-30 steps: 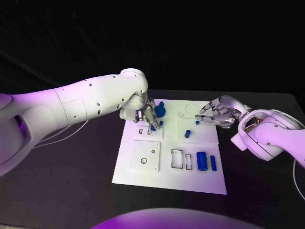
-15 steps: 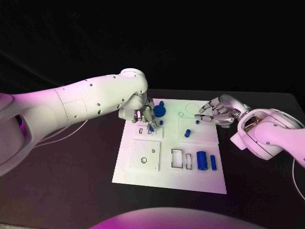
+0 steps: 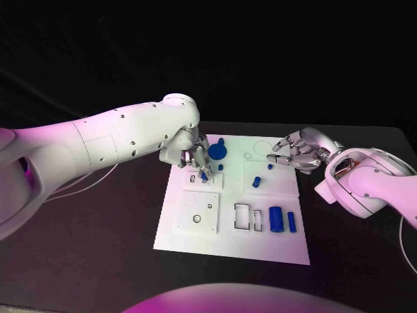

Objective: Assemble the parts on the task board

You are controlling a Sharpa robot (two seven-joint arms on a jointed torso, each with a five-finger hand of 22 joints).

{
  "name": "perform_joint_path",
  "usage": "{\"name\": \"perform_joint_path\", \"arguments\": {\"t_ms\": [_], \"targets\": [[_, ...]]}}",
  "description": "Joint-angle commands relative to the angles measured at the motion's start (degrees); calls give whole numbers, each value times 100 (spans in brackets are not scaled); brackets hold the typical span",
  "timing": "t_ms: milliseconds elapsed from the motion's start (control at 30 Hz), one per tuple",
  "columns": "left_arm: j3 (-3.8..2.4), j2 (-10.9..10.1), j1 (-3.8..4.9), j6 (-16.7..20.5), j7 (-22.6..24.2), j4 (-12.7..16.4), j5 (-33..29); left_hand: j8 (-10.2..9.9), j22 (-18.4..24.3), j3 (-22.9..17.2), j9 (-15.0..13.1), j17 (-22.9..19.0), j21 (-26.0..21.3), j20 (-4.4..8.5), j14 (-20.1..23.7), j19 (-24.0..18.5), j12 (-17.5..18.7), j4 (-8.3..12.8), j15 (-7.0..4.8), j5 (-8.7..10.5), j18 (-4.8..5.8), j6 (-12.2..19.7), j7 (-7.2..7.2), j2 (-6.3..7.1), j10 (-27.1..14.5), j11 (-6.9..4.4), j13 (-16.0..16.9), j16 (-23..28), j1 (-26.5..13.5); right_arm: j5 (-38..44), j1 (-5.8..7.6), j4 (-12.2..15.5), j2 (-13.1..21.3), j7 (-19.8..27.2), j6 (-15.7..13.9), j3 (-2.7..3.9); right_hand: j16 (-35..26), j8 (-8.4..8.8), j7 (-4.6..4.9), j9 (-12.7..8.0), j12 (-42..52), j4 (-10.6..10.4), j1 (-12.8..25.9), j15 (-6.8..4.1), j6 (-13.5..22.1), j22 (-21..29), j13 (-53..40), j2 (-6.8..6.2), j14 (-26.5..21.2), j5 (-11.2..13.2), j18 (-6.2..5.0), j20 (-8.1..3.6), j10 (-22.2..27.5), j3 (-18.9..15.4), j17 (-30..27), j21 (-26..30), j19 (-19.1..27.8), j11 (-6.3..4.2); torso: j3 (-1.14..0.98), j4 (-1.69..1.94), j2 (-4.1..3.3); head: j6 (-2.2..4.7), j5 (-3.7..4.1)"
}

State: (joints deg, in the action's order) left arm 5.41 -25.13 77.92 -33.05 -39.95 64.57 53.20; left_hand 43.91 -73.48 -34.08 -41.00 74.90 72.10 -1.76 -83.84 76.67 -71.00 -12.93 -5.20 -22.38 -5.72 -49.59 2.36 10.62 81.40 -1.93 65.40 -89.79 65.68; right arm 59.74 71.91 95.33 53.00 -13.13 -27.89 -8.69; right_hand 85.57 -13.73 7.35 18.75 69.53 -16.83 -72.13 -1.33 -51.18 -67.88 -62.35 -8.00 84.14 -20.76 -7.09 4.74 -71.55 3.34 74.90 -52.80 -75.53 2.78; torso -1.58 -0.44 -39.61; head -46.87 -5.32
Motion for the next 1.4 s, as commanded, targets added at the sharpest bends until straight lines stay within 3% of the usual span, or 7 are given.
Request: {"name": "perform_joint_path", "arguments": {"t_ms": [33,233,1400], "targets": [[-1,-1,-7,-129,-96,0,5,13,-6,-1274,-2,1510,13,8,-616,24,-9,1303,41,24,50,-60,-13,-65,34,5,0,-21,13,12,-3,1,-3,211,-217,0,-169,-35,6,15,-211,16,-121,-3,35,225,255,4,253,-42,-114,-1,164,25,243,395,158,-4,4,6,1,-5,-3],[4,6,-32,-118,-96,-20,-7,12,-5,-1269,-2,1510,11,8,-616,23,-9,1302,41,28,49,-61,-13,-67,34,6,1,-21,6,-12,-4,-2,-12,315,-349,0,-436,-43,6,31,-439,16,-162,-7,55,562,537,-4,135,-68,-195,-2,317,59,-149,968,346,-6,-1,1,2,-14,-20],[37,-5,-77,-103,-102,-46,-22,10,2,-1255,0,1510,-1,6,-616,14,-6,1302,43,43,47,-64,-13,-75,33,7,-6,-21,-16,-53,-5,-9,-11,342,-347,0,-455,-45,6,34,-449,16,-165,-8,58,586,548,-6,131,-75,-198,-2,318,64,-167,1008,350,-6,-4,-5,3,-21,-11]]}}
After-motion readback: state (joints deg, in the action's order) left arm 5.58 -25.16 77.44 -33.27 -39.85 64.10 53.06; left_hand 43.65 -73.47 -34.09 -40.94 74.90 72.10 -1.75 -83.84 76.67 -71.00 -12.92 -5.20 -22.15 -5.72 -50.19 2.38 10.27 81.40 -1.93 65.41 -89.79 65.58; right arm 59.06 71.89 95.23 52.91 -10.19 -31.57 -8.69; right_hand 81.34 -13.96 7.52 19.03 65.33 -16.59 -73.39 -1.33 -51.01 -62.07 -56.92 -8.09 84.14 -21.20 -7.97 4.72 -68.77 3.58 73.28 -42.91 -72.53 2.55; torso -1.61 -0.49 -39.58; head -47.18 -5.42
